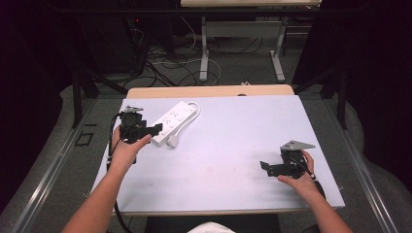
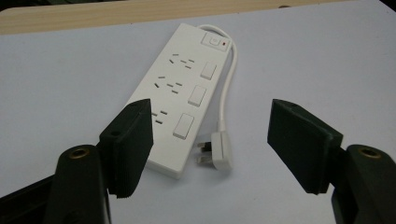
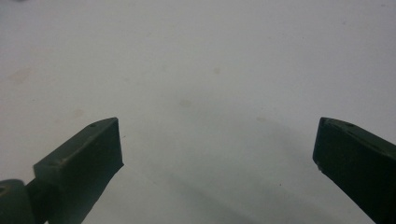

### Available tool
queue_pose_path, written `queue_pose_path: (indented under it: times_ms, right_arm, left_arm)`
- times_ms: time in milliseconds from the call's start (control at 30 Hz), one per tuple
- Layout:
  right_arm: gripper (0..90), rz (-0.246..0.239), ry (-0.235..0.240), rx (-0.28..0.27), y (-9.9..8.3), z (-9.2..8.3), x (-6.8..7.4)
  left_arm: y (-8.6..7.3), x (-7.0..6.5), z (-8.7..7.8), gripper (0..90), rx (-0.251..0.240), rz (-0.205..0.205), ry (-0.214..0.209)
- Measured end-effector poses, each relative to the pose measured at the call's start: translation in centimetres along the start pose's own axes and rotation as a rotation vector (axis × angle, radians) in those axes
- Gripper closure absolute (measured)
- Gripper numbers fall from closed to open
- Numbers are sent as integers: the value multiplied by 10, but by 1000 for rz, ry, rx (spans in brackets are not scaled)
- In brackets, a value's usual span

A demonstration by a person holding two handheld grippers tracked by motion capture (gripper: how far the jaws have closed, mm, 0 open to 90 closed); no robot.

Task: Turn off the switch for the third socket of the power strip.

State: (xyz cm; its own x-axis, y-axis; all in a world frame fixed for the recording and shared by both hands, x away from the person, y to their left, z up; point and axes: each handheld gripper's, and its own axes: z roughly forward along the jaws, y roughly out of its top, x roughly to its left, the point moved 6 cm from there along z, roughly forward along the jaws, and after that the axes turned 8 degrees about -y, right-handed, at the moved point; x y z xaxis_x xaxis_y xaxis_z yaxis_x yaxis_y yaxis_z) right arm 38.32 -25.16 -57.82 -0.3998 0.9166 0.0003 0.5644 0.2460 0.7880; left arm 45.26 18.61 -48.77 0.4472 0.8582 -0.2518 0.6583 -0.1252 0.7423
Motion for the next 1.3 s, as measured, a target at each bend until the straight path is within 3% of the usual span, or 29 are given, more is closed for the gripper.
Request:
queue_pose_path:
  times_ms: [467, 733, 1033, 1067, 1267, 1300]
  right_arm:
    - [14, 4, 1, 1, 0, 1, 0]
    - [17, 12, 0, 4, 0, 1, 0]
    - [20, 15, 8, 6, 0, 0, 0]
    - [20, 16, 8, 6, 0, 0, 0]
    - [22, 17, 8, 8, 0, 1, 0]
    - [23, 17, 8, 7, 0, 1, 0]
  left_arm:
    - [7, 8, 16, 326, 27, -107, -34]
    - [10, 12, 27, 355, 23, -171, -26]
    - [10, 17, 35, 388, 72, -212, -10]
    - [11, 16, 36, 395, 72, -234, -13]
    - [10, 22, 42, 425, 103, -262, -4]
    - [10, 21, 44, 430, 98, -285, -7]
